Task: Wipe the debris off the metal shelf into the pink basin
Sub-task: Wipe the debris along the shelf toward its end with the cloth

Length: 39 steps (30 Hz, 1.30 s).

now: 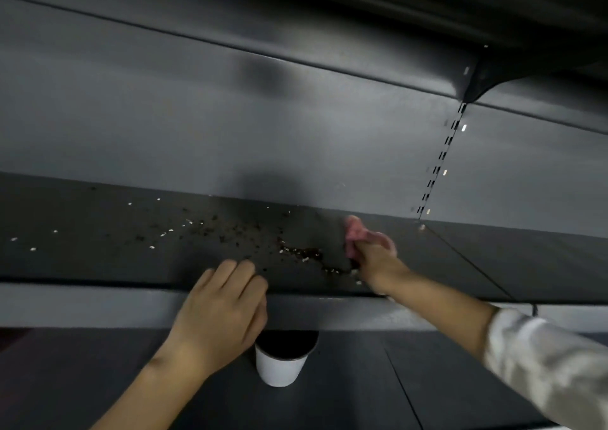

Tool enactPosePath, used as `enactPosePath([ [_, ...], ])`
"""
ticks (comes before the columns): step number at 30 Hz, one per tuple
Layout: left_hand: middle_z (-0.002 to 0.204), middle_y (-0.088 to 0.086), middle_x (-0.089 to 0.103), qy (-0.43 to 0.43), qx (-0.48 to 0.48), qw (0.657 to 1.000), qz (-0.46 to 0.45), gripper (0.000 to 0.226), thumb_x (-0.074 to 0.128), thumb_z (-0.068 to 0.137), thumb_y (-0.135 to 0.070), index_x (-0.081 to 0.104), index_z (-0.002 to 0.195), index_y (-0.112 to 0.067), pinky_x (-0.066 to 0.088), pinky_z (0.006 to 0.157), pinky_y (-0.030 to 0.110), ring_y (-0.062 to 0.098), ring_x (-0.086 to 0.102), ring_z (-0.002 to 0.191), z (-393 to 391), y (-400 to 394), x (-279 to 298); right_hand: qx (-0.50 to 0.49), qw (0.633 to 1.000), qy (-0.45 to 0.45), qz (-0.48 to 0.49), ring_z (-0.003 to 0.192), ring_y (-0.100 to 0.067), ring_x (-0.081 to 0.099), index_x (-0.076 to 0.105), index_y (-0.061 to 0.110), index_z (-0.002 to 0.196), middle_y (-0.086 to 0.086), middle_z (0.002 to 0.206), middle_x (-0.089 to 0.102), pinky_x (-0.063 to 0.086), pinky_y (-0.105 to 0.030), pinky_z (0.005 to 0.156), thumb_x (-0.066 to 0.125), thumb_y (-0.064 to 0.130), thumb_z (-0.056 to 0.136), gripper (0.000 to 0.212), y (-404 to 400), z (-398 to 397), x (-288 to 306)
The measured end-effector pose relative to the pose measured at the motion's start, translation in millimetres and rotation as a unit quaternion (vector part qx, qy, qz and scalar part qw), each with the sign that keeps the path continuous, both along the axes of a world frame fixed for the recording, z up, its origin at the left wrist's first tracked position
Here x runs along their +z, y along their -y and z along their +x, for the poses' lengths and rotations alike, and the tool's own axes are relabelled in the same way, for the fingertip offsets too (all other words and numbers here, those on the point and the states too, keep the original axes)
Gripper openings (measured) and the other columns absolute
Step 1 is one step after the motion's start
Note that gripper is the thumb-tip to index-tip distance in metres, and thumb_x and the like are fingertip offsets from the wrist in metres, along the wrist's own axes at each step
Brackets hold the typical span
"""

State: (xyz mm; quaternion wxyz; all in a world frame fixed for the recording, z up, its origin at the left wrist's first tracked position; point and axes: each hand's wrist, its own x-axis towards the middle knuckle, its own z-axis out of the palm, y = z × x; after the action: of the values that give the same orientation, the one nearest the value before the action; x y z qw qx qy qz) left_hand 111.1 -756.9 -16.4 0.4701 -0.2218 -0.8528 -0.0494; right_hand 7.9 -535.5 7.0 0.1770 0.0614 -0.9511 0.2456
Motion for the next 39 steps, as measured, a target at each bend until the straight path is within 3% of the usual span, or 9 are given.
enactPosePath([
  [3,0.067,0.009,0.061,-0.006,-0.018,1.000,-0.011,0.030,0.042,0.077,-0.017,0.067,0.064,-0.006,0.038,0.050,0.030,0.019,0.037,0.069,4,13,0,0.092,0.993,0.043,-0.057,0.096,-0.028,0.049,0.060,-0.005,0.096,-0.017,0.098,0.054,0.038,-0.031,0.078,0.042,-0.002,0.084,0.021,67,9,4],
  [6,0.066,0.009,0.059,-0.005,-0.026,1.000,-0.007,0.030,0.041,0.077,-0.017,0.066,0.064,-0.005,0.040,0.050,0.032,0.019,0.036,0.069,3,26,3,0.125,0.988,0.062,-0.070,0.118,-0.023,0.050,0.061,0.011,0.112,-0.008,0.121,0.058,0.035,-0.013,0.088,0.038,0.006,0.088,0.034,93,15,11],
  [11,0.062,0.008,0.057,0.001,-0.020,1.000,0.001,0.031,0.040,0.076,-0.018,0.064,0.061,-0.006,0.042,0.046,0.029,0.018,0.034,0.067,0,44,-4,0.006,0.994,0.040,-0.104,0.099,-0.009,0.050,0.061,0.008,0.113,-0.018,0.117,0.065,0.046,-0.027,0.081,0.050,0.003,0.084,0.031,34,-1,30],
  [16,0.062,0.007,0.057,-0.011,0.001,1.000,0.000,0.029,0.042,0.077,-0.018,0.063,0.060,-0.007,0.029,0.059,0.028,0.018,0.034,0.067,-3,43,-9,-0.157,0.985,0.069,-0.005,0.114,-0.037,0.054,0.047,0.006,0.128,-0.028,0.124,0.057,0.042,-0.039,0.092,0.047,0.007,0.089,0.039,-77,-19,36],
  [20,0.061,0.007,0.058,-0.016,0.005,1.000,0.000,0.029,0.044,0.076,-0.018,0.064,0.058,-0.009,0.028,0.059,0.027,0.018,0.035,0.067,-3,41,-11,-0.196,0.976,0.089,0.043,0.110,-0.036,0.054,0.045,0.007,0.121,-0.024,0.113,0.063,0.032,-0.036,0.100,0.040,0.021,0.092,0.033,-81,-33,21],
  [27,0.061,0.008,0.058,-0.010,0.005,1.000,-0.003,0.028,0.045,0.075,-0.017,0.063,0.056,-0.009,0.026,0.059,0.027,0.019,0.035,0.067,-1,40,-6,0.082,0.993,0.056,0.066,0.127,-0.025,0.040,0.053,0.017,0.122,-0.008,0.136,0.049,0.033,-0.037,0.108,0.037,0.019,0.094,0.033,75,-33,7],
  [31,0.060,0.008,0.058,-0.010,0.006,1.000,-0.013,0.028,0.044,0.075,-0.016,0.064,0.057,-0.009,0.028,0.057,0.027,0.020,0.035,0.066,1,43,-2,0.192,0.980,0.040,-0.023,0.122,-0.017,0.049,0.063,0.021,0.112,0.001,0.131,0.058,0.026,-0.010,0.099,0.044,0.005,0.085,0.037,121,-16,11],
  [35,0.056,0.008,0.056,-0.020,0.029,0.999,0.012,0.029,0.045,0.073,-0.015,0.064,0.054,-0.007,0.030,0.055,0.028,0.020,0.033,0.064,1,57,1,0.111,0.989,0.033,-0.091,0.110,-0.016,0.059,0.065,0.026,0.110,-0.003,0.116,0.068,0.048,-0.031,0.097,0.049,0.004,0.081,0.039,87,-43,29],
  [39,0.054,0.009,0.055,-0.025,0.055,0.998,0.014,0.027,0.046,0.070,-0.016,0.061,0.049,-0.008,0.031,0.054,0.028,0.019,0.032,0.063,1,65,1,-0.042,0.993,0.069,-0.085,0.116,-0.031,0.055,0.062,0.008,0.113,-0.022,0.120,0.062,0.044,-0.036,0.095,0.051,0.008,0.087,0.028,24,-91,38],
])
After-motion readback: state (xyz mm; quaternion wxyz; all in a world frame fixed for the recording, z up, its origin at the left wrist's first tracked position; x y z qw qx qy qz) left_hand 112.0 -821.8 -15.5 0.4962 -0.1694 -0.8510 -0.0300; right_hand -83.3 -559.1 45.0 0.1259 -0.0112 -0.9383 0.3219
